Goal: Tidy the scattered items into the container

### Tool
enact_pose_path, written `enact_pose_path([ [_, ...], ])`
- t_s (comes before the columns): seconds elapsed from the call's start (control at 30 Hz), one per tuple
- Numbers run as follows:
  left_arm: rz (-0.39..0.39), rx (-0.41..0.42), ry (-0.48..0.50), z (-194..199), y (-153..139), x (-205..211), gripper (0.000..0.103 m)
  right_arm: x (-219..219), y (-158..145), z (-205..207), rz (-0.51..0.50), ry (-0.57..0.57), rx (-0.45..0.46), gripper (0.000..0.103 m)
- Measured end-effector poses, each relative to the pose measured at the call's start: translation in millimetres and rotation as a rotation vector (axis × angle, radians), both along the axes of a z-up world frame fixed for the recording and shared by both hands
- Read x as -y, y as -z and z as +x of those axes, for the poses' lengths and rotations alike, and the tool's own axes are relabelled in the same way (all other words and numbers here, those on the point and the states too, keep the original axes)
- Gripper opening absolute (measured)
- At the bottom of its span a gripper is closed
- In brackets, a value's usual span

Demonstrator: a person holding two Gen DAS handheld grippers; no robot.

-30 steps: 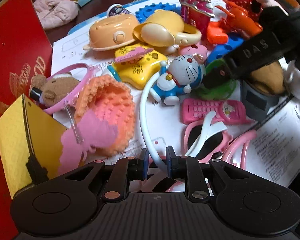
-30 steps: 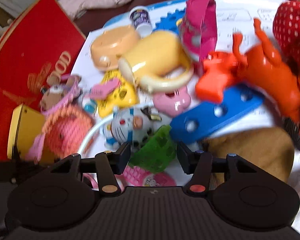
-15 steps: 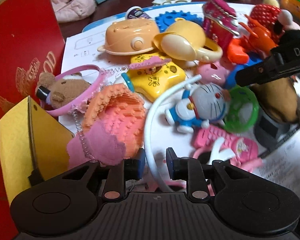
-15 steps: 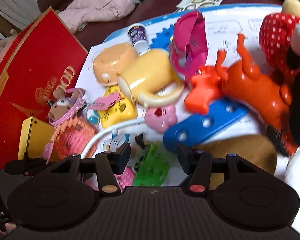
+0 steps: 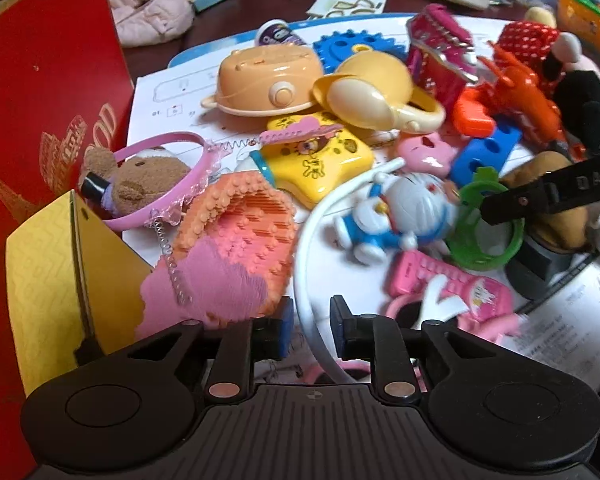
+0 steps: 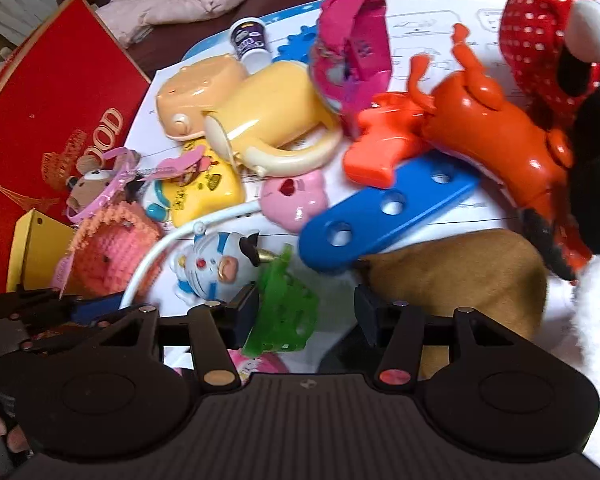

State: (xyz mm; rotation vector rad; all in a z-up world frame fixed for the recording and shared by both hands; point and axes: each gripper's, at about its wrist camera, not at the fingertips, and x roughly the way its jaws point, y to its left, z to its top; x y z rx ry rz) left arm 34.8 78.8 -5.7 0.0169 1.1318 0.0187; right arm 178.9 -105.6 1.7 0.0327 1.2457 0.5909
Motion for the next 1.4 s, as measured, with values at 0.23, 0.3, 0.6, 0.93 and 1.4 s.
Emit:
enact_pose_path([
  [0.23, -0.027, 0.031, -0.032, -23.2, -13.1, -11.7, 0.04, 6.1, -11.5, -10.3, 0.049, 0.019, 0.031, 0.058],
  [0.3, -0.019, 0.026, -0.026, -25.4, -15.1, -10.4, 0.04, 2.4, -18.4, -13.0, 0.064, 0.002, 0.054, 0.058],
  [0.6, -0.023, 0.075, 0.066, -14.2, -23.5, 22.5, 0.042, -0.3, -4.5, -18.8, 0.004, 0.004, 0.043, 0.057],
  [0.93, -0.094, 0.061, 0.132, 4.7, -18.2, 53.5, 0.042, 39.9, 12.3, -31.2, -0.004, 0.079, 0.01, 0.044],
  [1.4, -0.129, -0.019, 0.219, 34.9, 2.4, 93.1, 0.044, 61.9, 21.1, -27.7, 0.119, 0.127, -0.047, 0.029],
])
